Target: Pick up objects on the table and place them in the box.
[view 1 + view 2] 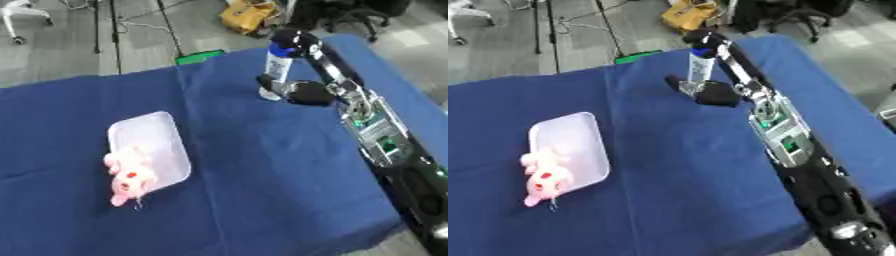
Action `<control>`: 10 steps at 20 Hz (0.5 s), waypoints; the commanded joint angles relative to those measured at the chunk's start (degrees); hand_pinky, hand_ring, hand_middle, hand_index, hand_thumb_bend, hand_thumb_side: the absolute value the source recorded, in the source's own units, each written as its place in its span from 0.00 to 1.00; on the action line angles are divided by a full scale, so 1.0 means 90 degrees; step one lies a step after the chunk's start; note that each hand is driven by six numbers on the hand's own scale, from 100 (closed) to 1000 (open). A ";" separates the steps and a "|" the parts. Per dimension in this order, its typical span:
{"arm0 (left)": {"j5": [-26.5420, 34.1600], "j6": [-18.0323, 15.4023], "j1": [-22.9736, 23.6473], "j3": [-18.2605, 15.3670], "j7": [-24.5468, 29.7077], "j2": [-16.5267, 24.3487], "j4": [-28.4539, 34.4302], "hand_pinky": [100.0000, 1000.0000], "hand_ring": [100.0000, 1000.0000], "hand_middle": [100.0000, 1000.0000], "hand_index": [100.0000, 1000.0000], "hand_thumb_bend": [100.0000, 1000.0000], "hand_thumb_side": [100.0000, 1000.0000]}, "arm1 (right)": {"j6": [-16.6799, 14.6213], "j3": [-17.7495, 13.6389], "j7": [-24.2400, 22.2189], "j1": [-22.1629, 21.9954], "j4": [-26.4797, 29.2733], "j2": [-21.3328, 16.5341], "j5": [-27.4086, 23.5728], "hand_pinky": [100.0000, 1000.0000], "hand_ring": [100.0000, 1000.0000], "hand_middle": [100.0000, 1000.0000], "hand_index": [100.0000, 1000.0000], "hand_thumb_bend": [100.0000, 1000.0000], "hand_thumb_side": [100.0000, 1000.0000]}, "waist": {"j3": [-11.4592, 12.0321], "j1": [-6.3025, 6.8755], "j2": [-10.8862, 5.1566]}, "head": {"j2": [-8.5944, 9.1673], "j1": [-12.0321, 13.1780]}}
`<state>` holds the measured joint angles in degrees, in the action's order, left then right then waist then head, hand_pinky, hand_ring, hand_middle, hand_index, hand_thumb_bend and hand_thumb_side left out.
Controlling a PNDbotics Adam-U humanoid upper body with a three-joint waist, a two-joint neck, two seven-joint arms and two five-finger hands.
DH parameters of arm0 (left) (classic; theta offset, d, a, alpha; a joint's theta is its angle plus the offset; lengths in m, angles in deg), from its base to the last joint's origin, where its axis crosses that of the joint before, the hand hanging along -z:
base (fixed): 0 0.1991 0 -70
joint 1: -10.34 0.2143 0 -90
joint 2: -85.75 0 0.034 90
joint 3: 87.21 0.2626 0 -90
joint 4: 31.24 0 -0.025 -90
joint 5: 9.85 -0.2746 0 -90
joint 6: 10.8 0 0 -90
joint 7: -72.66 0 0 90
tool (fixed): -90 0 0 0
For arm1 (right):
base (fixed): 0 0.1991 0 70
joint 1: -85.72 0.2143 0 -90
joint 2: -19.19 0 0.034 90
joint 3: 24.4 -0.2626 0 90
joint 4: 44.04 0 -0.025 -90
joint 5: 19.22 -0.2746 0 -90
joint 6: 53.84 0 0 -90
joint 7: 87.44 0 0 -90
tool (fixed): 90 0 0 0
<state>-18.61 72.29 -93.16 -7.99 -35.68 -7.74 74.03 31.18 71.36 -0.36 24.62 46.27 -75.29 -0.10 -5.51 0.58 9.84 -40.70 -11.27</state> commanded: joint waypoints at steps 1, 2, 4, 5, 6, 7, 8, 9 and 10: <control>-0.0046 -0.0006 -0.0034 -0.0006 0.0060 0.0092 0.0089 0.76 0.75 0.74 0.81 0.46 0.91 | 0.0014 -0.0103 0.0042 0.0030 0.0242 -0.0169 -0.0060 0.82 0.87 0.90 0.86 0.51 0.42 | 0.0001 -0.0026 -0.0327 | 0.0069 0.0021; -0.0057 -0.0007 -0.0039 0.0002 0.0077 0.0094 0.0089 0.76 0.75 0.74 0.81 0.46 0.91 | 0.0015 -0.0111 0.0047 0.0017 0.0267 -0.0168 -0.0066 0.82 0.87 0.90 0.86 0.51 0.42 | -0.0002 -0.0027 -0.0326 | 0.0074 0.0022; -0.0079 -0.0010 -0.0042 0.0000 0.0092 0.0093 0.0097 0.76 0.75 0.74 0.81 0.46 0.91 | 0.0024 -0.0135 0.0073 -0.0002 0.0315 -0.0158 -0.0084 0.82 0.86 0.90 0.86 0.51 0.43 | 0.0007 -0.0027 -0.0327 | 0.0076 0.0043; -0.0086 -0.0009 -0.0037 -0.0003 0.0095 0.0092 0.0098 0.76 0.75 0.75 0.81 0.46 0.91 | 0.0030 -0.0141 0.0084 -0.0011 0.0339 -0.0156 -0.0095 0.82 0.86 0.89 0.86 0.51 0.43 | 0.0009 -0.0028 -0.0328 | 0.0075 0.0040; -0.0090 -0.0006 -0.0032 -0.0004 0.0096 0.0090 0.0096 0.76 0.75 0.75 0.81 0.46 0.91 | 0.0037 -0.0145 0.0091 -0.0021 0.0359 -0.0155 -0.0105 0.82 0.86 0.89 0.86 0.51 0.43 | 0.0008 -0.0028 -0.0329 | 0.0075 0.0035; -0.0092 -0.0005 -0.0030 -0.0004 0.0098 0.0088 0.0094 0.76 0.76 0.75 0.81 0.46 0.91 | 0.0042 -0.0147 0.0096 -0.0027 0.0377 -0.0155 -0.0115 0.82 0.86 0.89 0.86 0.51 0.43 | 0.0006 -0.0028 -0.0329 | 0.0075 0.0035; -0.0098 -0.0006 -0.0030 -0.0002 0.0103 0.0087 0.0093 0.76 0.76 0.75 0.81 0.46 0.91 | 0.0046 -0.0152 0.0102 -0.0032 0.0399 -0.0156 -0.0127 0.82 0.86 0.89 0.86 0.51 0.43 | 0.0000 -0.0027 -0.0328 | 0.0077 0.0039; -0.0103 -0.0007 -0.0030 -0.0001 0.0108 0.0086 0.0093 0.76 0.76 0.75 0.81 0.46 0.91 | 0.0050 -0.0155 0.0105 -0.0035 0.0416 -0.0156 -0.0138 0.82 0.86 0.89 0.86 0.51 0.43 | 0.0000 -0.0025 -0.0327 | 0.0080 0.0045; -0.0108 -0.0008 -0.0030 -0.0003 0.0110 0.0087 0.0096 0.76 0.76 0.75 0.81 0.46 0.91 | 0.0055 -0.0153 0.0103 -0.0036 0.0430 -0.0156 -0.0149 0.82 0.86 0.89 0.86 0.51 0.43 | 0.0003 -0.0022 -0.0327 | 0.0079 0.0050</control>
<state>-19.28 72.26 -93.16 -7.95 -34.90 -7.74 74.03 31.60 70.80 0.30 23.68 48.57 -75.29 -0.92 -5.50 0.58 9.84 -40.70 -10.89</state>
